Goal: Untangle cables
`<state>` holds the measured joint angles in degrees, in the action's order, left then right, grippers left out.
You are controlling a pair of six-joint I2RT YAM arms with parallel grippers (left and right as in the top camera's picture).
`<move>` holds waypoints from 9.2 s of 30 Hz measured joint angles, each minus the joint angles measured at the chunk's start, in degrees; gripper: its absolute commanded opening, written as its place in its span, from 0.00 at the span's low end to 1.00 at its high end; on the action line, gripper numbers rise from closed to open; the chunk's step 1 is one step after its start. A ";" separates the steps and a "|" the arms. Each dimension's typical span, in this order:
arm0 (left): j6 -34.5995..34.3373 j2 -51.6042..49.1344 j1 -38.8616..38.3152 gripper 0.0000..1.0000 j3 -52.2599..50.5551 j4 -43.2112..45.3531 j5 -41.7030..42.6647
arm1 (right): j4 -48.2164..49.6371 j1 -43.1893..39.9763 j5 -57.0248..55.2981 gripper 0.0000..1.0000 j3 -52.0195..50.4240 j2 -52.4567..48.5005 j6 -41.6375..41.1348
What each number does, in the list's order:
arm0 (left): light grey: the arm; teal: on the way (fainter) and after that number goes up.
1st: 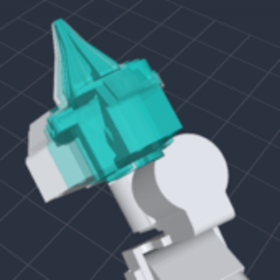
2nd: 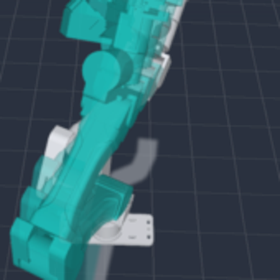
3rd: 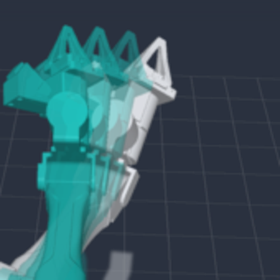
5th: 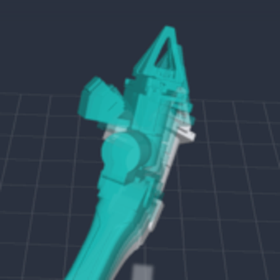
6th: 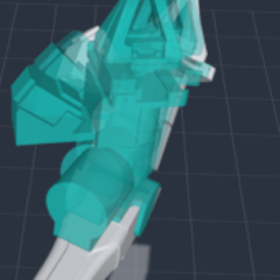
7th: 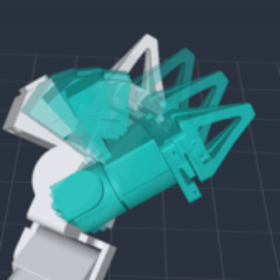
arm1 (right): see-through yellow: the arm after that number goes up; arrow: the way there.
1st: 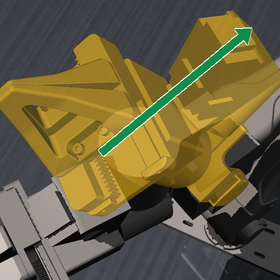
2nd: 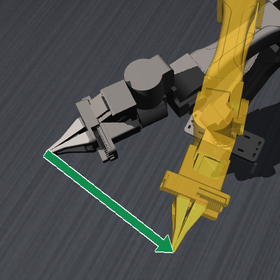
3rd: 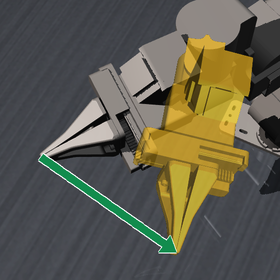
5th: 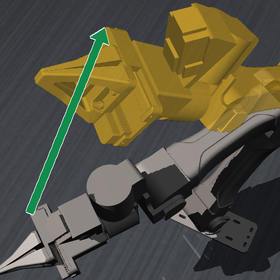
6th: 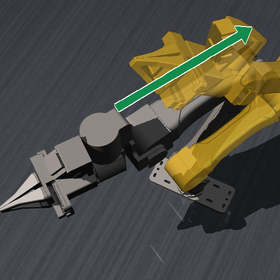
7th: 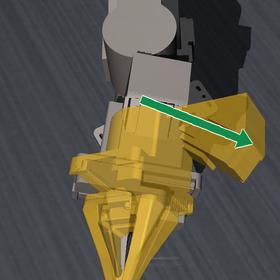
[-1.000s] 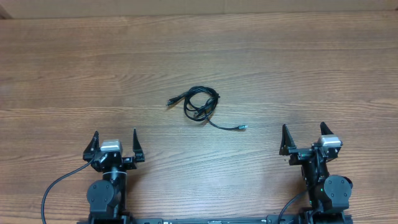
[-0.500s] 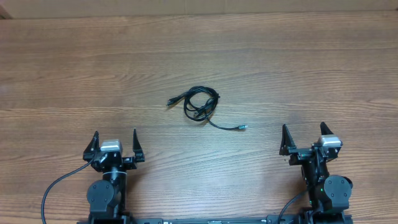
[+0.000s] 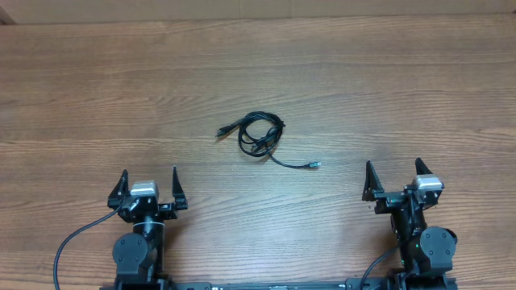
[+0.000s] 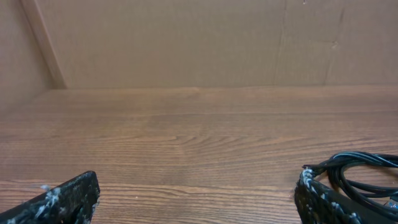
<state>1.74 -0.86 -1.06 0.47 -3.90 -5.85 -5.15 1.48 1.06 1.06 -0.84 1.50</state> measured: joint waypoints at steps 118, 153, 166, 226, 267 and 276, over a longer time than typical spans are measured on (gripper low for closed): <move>-7.63 -35.10 -0.02 1.00 84.48 -54.07 36.13 | -76.39 -0.31 24.15 1.00 107.69 -41.81 0.02; -13.62 -35.50 -0.02 1.00 77.66 -63.01 32.83 | -65.88 -0.31 26.84 1.00 106.79 -49.13 -20.57; -24.98 -37.09 0.00 0.98 77.66 -61.42 24.63 | -78.51 1.60 26.16 0.96 106.05 -74.05 -21.94; -28.41 -37.09 -0.02 1.00 77.90 -57.86 27.54 | -60.98 24.55 10.93 0.81 105.74 -120.32 -62.66; -26.75 -37.09 -0.02 1.00 77.90 -58.42 27.19 | -57.88 29.46 8.13 0.04 105.94 -129.55 -47.71; -20.57 -37.92 0.00 1.00 77.94 -61.90 26.73 | -64.19 29.31 10.99 0.05 122.25 -130.81 -32.33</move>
<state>-18.83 -38.79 -1.06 78.41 -65.80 20.88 -69.34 30.79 12.05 123.31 -131.66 -30.83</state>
